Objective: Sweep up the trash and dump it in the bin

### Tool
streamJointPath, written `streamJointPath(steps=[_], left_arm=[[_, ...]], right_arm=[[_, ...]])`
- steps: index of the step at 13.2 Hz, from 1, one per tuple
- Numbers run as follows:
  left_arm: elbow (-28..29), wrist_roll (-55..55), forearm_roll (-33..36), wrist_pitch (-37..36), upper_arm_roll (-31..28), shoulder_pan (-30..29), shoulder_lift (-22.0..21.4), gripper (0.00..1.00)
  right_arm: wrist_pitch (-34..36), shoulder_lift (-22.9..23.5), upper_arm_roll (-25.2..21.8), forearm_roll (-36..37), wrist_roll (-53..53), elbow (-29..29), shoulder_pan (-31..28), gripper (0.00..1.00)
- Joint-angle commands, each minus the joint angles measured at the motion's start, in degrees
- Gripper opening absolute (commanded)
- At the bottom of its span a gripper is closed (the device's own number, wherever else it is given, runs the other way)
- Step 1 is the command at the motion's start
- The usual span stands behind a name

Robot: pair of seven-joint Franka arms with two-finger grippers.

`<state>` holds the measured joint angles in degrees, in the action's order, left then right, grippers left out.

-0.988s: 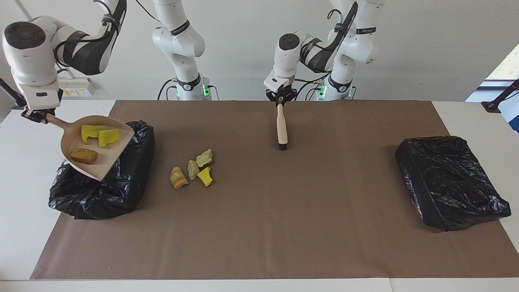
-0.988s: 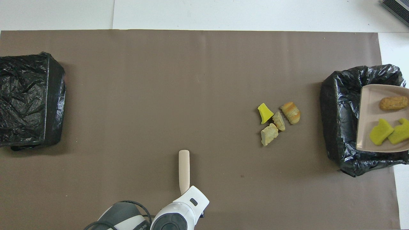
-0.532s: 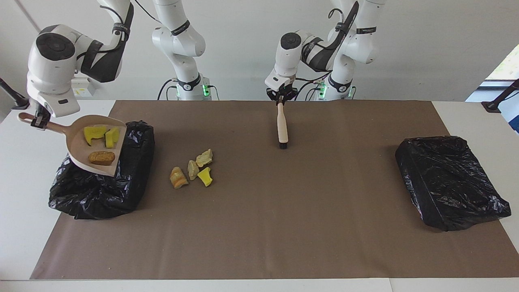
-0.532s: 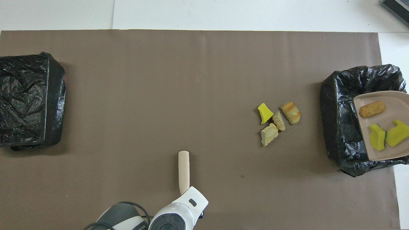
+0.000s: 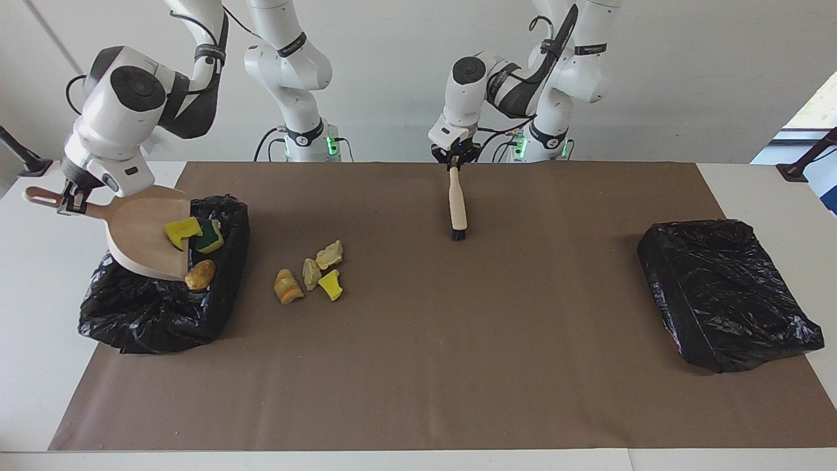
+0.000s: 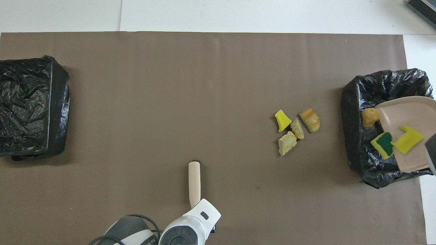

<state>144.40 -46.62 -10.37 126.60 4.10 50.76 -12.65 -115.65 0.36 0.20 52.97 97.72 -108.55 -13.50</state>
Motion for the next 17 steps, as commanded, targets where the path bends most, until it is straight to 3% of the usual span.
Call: streamJointPath(steps=[1,3,5,6,8,12,17], left_arm=[[-0.26,0.92,-1.14,-0.13,-1.02,0.48,0.95,0.49],[-1.40,1.44,-0.97,0.05,-1.11,0.31,1.66,0.65],[-4.46,3.37,0.25,-0.04,-1.11,-2.40,4.02,0.93],[-5.96,4.60,2.35,-0.04,-1.11,-3.72,4.99,1.00],[-10.34,9.24,6.92,-0.13,-1.11,-8.28,7.10,1.00],[-25.89,22.42,8.43,-5.74,-1.11,-19.01,13.16,1.00],[-41.62,32.89,9.93,-12.67,-1.11,-28.25,15.90,1.00]], right_arm=[[3.74,-2.38,0.15,4.33,-2.18,-1.67,1.97,0.00],[6.65,-3.87,0.24,4.86,-2.36,-1.58,3.82,0.00],[9.11,-4.67,0.24,6.17,-2.45,-1.14,6.36,0.00],[10.34,-4.67,0.24,7.22,-3.06,-0.96,7.42,0.00],[10.27,-5.19,0.33,9.50,-5.43,-1.49,8.22,0.00],[7.73,-4.84,0.33,10.31,-5.97,-1.31,8.31,0.00],[6.48,-3.09,1.21,15.32,-5.62,2.19,9.19,0.00]])
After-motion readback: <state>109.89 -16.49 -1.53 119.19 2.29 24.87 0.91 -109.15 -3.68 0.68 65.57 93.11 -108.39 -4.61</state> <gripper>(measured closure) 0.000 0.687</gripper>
